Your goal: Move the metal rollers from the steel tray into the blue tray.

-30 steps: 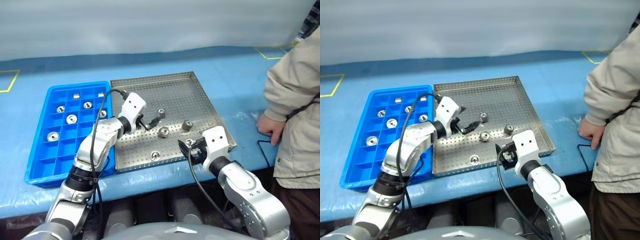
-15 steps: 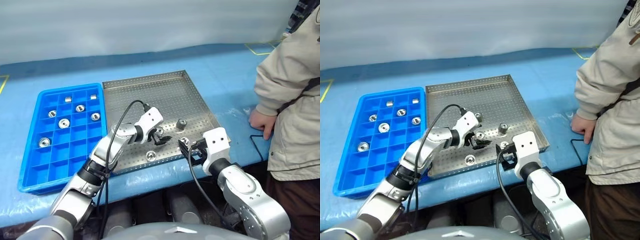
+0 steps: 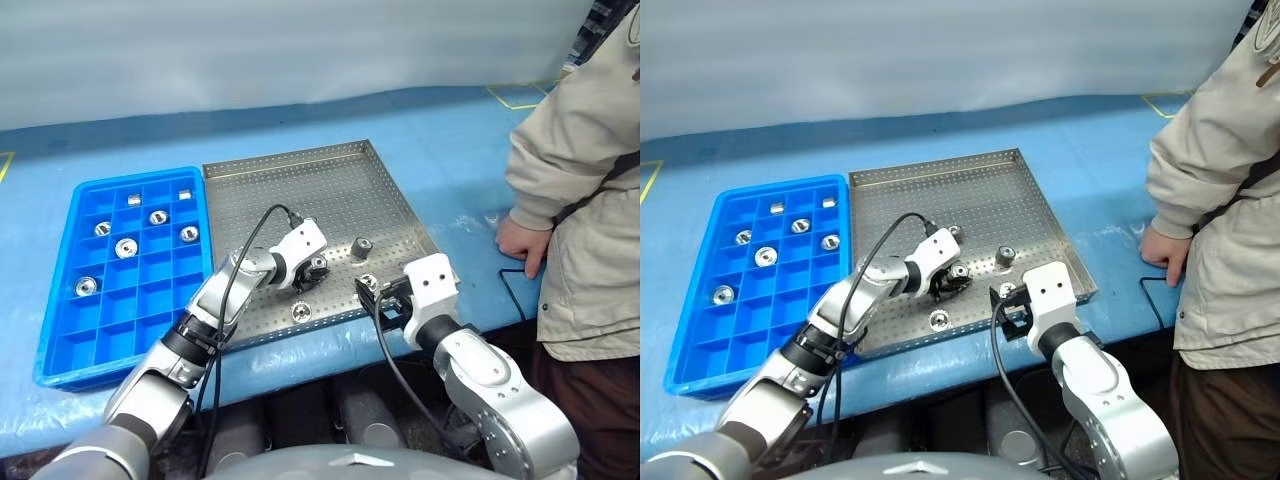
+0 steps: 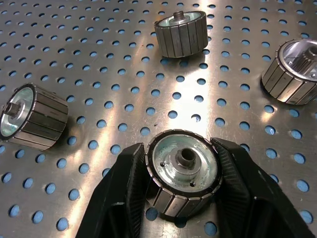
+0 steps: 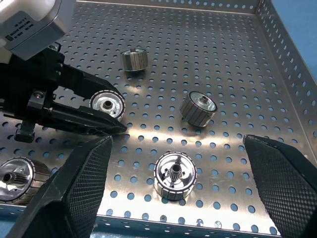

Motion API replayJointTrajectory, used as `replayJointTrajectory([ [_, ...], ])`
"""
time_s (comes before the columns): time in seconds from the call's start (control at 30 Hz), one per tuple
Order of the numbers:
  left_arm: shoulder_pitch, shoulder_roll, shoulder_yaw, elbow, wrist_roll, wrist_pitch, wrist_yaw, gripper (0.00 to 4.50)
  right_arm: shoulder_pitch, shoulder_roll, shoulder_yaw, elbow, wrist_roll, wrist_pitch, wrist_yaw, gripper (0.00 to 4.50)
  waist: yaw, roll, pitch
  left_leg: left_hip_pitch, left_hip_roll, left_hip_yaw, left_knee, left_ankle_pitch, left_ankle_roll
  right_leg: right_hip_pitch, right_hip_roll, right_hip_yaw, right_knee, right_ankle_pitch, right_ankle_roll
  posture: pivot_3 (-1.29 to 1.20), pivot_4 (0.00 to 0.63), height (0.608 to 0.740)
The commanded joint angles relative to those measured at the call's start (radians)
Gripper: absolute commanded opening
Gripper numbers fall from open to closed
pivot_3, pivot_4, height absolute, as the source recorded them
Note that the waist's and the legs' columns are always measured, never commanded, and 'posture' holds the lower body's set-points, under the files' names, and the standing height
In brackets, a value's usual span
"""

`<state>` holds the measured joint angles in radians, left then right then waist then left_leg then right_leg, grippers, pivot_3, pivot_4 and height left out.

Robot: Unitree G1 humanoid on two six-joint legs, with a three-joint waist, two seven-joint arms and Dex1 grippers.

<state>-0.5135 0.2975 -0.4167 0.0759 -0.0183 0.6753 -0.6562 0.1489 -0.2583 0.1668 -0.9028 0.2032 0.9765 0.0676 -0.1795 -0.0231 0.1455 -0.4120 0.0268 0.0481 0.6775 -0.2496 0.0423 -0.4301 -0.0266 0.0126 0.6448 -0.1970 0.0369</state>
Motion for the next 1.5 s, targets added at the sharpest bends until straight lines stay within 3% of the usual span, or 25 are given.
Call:
replayJointTrajectory([
  [0.03, 0.013, -0.030, 0.087, -0.078, -0.017, -0.007, 0.068, 1.81, -0.032, -0.002, 0.011, -0.002, 0.005, -0.003, 0.018, 4.50, 0.002, 0.000, 0.000, 0.000, 0.000, 0.000, 0.000, 0.000, 0.000, 0.000, 0.000, 0.000, 0.000, 0.000, 0.000, -0.22, 0.150, 0.740],
  [0.3, 0.131, -0.143, 0.407, -0.337, -0.028, -0.016, 0.397, 1.81, -0.177, -0.042, 0.081, 0.097, 0.028, -0.013, 0.121, 4.50, 0.052, 0.000, 0.001, 0.000, 0.000, 0.000, 0.000, 0.000, 0.000, 0.000, 0.000, 0.000, 0.000, 0.003, 0.005, -0.07, 0.150, 0.740],
  [0.6, 0.355, -0.146, 0.572, -0.657, 0.045, 0.084, 0.605, 1.81, -0.338, -0.049, 0.155, 0.250, 0.083, -0.161, 0.313, 4.50, 0.172, -0.002, 0.002, -0.001, -0.001, 0.000, -0.001, 0.000, 0.001, 0.000, 0.000, -0.001, -0.002, 0.003, 0.004, 0.12, 0.150, 0.740],
  [0.87, 0.508, -0.200, 0.619, -0.799, 0.046, 0.163, 0.672, 1.81, -0.406, -0.029, 0.202, 0.354, 0.087, -0.241, 0.403, 4.50, 0.235, -0.002, 0.002, -0.001, -0.001, -0.001, 0.000, -0.001, 0.001, 0.002, -0.001, -0.003, -0.003, 0.001, 0.001, 0.21, 0.150, 0.740],
  [1.23, 0.598, -0.216, 0.613, -0.723, 0.042, 0.169, 0.678, 1.81, -0.384, -0.023, 0.206, 0.353, 0.072, -0.247, 0.397, 4.50, 0.248, -0.001, 0.003, -0.002, 0.000, -0.002, 0.001, -0.001, 0.001, 0.001, -0.003, -0.006, -0.002, 0.000, -0.001, 0.18, 0.150, 0.740],
  [1.5, 0.503, -0.203, 0.607, -0.703, -0.006, 0.148, 0.643, 4.48, -0.336, -0.026, 0.192, 0.309, 0.069, -0.230, 0.355, 4.50, 0.244, -0.001, 0.003, -0.002, 0.000, -0.002, 0.001, -0.001, 0.001, 0.000, -0.004, -0.007, -0.002, 0.000, -0.001, 0.12, 0.150, 0.740],
])
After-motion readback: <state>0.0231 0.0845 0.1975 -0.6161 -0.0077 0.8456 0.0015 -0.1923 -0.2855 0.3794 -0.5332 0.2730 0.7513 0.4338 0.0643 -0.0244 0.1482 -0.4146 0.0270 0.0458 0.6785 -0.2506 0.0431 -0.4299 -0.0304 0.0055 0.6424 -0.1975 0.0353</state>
